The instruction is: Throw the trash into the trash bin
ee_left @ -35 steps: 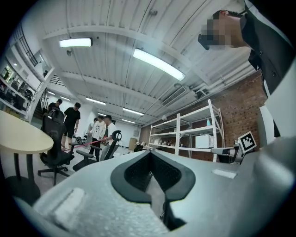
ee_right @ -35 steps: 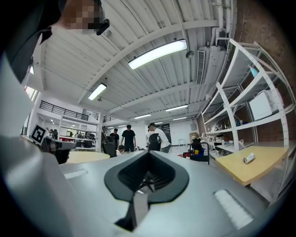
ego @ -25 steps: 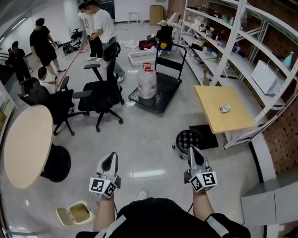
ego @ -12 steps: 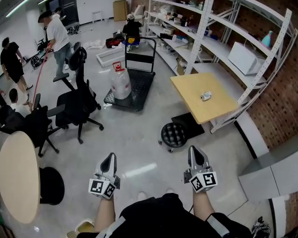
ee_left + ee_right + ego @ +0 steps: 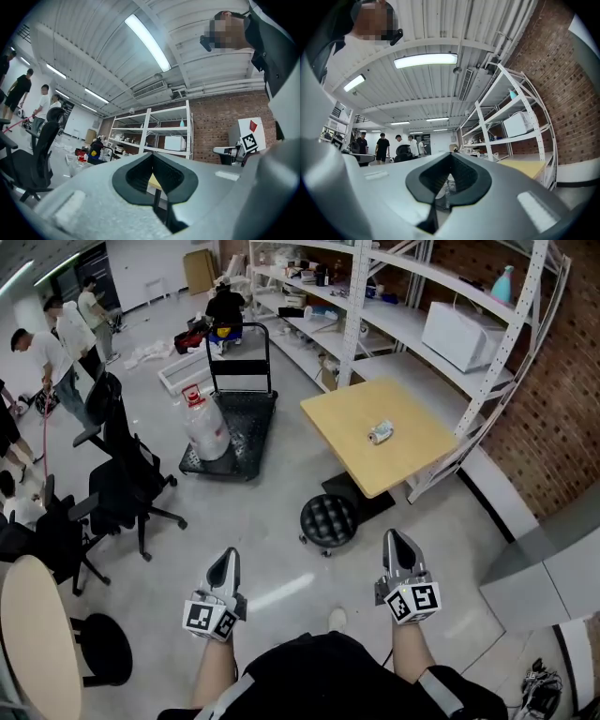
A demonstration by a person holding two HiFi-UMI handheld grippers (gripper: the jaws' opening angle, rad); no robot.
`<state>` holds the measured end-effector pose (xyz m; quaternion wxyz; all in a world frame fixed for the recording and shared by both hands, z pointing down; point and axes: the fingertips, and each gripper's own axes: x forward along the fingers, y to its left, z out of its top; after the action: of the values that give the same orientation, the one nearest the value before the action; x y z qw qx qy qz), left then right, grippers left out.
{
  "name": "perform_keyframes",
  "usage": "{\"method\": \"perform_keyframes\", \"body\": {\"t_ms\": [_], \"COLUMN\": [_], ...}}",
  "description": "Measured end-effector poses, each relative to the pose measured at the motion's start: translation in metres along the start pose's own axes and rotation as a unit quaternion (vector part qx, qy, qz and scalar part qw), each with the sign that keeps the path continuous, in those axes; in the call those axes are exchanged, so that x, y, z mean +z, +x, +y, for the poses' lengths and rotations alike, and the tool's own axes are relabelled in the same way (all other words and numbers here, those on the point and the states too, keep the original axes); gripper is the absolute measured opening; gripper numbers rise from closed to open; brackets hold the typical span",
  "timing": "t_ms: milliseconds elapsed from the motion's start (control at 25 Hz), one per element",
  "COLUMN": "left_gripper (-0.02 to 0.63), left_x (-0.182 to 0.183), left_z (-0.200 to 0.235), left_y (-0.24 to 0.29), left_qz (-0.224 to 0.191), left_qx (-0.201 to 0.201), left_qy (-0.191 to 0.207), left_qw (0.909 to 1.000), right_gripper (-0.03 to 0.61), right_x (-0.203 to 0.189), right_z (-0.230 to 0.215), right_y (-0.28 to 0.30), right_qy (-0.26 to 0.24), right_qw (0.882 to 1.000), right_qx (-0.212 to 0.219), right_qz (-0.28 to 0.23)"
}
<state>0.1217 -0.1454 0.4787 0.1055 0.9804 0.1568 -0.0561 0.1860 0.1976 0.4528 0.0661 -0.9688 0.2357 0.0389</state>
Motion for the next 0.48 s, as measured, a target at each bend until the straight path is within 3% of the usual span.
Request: {"method": "perform_keyframes", "body": {"t_ms": [280,480], "left_gripper": [0.002,0.002], "left_x": [-0.012,-0.029], "left_z": [-0.038,-0.073], "left_y": [0.089,0.151], "left_qz": [0.005,-0.004], "left_qx": [-0.007,-0.014], "left_qy": [-0.01,-0.03], "left_qw": [0.9999,0.9995], "right_gripper": [0.005,0.005], "right_x": [0.004,0.002], "right_z": [-0.102,-0.155], "right_y": [0.03,0.037], "right_qy": [-0.004,-0.001], "right_qw": [1.0,1.0], "right_qx": [-0.016,-0.004], "right_qz": [-0.003,0.017]}}
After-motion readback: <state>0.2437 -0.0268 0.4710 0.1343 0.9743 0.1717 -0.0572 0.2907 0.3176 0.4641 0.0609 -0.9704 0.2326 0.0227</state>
